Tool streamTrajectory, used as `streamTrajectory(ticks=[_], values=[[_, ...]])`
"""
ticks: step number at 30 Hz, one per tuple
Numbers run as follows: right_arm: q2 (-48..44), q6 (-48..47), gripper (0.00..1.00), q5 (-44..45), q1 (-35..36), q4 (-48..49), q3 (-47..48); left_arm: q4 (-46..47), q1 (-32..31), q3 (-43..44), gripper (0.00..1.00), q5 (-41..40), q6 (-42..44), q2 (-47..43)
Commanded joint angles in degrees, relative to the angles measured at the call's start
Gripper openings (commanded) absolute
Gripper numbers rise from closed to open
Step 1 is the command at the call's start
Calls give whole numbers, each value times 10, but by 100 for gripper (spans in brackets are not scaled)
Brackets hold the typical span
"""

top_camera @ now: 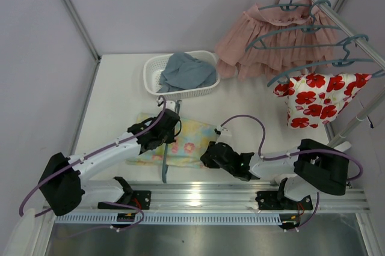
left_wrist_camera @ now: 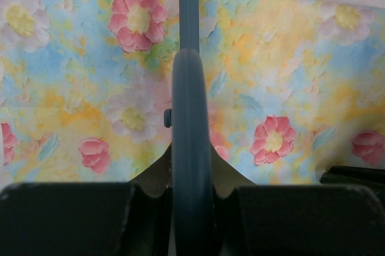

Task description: Place the skirt on the hanger

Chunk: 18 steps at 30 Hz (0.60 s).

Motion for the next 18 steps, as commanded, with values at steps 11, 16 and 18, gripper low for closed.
streamTrajectory(ticks=[11,16,18], values=[[-214,-196,57,-80,19,-13,114,-221,3,263,9,27,51,-13],[-210,-203,59,-85,36,18,140,-267,2,347,8,26,48,-14],[-190,-221,62,-70,50,32,163,-285,2,369,8,21,47,-10]])
